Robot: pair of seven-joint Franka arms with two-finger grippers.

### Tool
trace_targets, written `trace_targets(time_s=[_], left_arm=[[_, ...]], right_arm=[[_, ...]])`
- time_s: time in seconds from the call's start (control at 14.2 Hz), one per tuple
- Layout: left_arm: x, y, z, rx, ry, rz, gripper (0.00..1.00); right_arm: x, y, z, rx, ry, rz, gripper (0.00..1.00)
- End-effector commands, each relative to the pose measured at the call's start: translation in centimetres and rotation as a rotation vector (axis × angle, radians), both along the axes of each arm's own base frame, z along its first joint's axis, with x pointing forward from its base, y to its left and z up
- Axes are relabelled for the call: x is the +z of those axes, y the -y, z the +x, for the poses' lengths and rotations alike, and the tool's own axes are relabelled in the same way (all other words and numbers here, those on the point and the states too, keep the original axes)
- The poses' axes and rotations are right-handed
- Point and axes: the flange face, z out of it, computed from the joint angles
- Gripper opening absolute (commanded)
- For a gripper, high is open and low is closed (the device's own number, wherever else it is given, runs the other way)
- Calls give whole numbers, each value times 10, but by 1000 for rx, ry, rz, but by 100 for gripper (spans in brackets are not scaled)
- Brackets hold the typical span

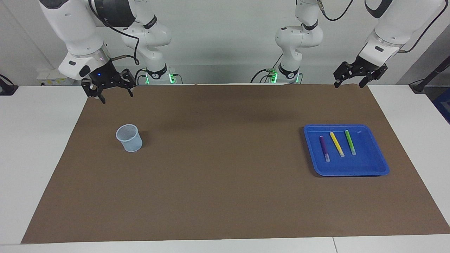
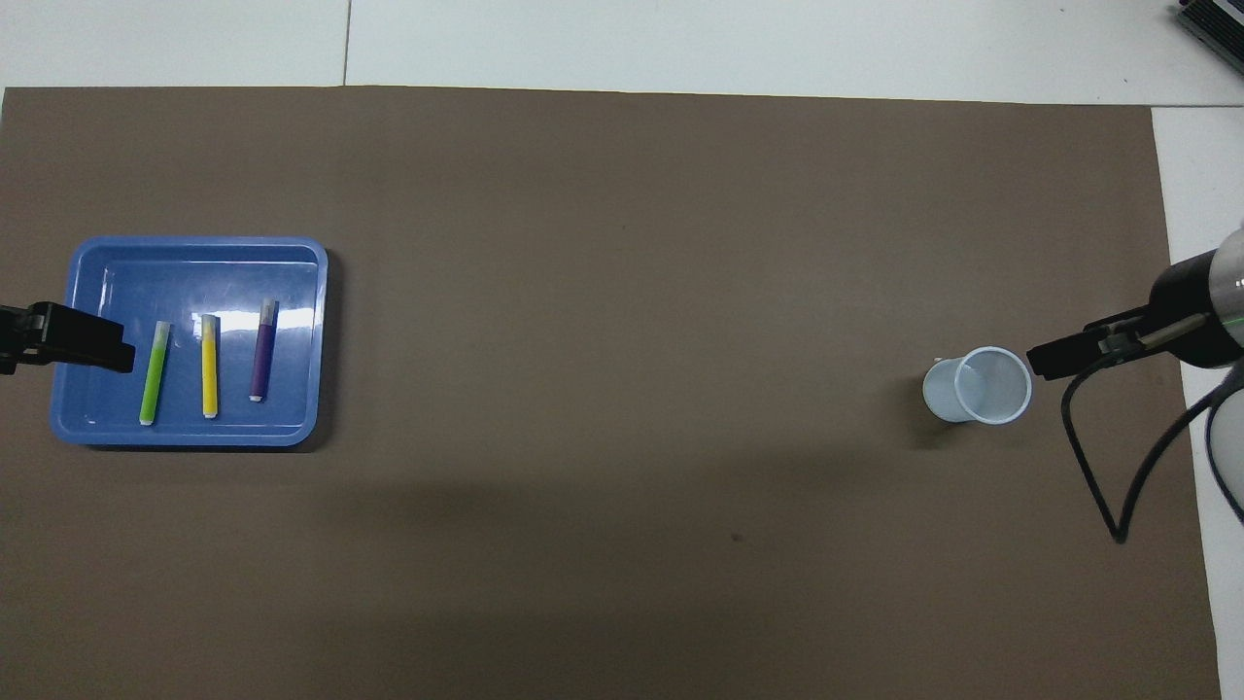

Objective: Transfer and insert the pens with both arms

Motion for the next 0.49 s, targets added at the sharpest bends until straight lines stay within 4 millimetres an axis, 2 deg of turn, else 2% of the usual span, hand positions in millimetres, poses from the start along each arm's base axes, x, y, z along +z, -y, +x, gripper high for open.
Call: trace_targets(time_s=[0.0, 0.42], left_arm=[[6, -2, -1, 14, 15, -4, 100], [5, -3, -1, 16, 13, -4, 100]], right_arm=[[3, 2, -5, 1, -3, -8, 100], [3, 2, -5, 1, -3, -8, 100]])
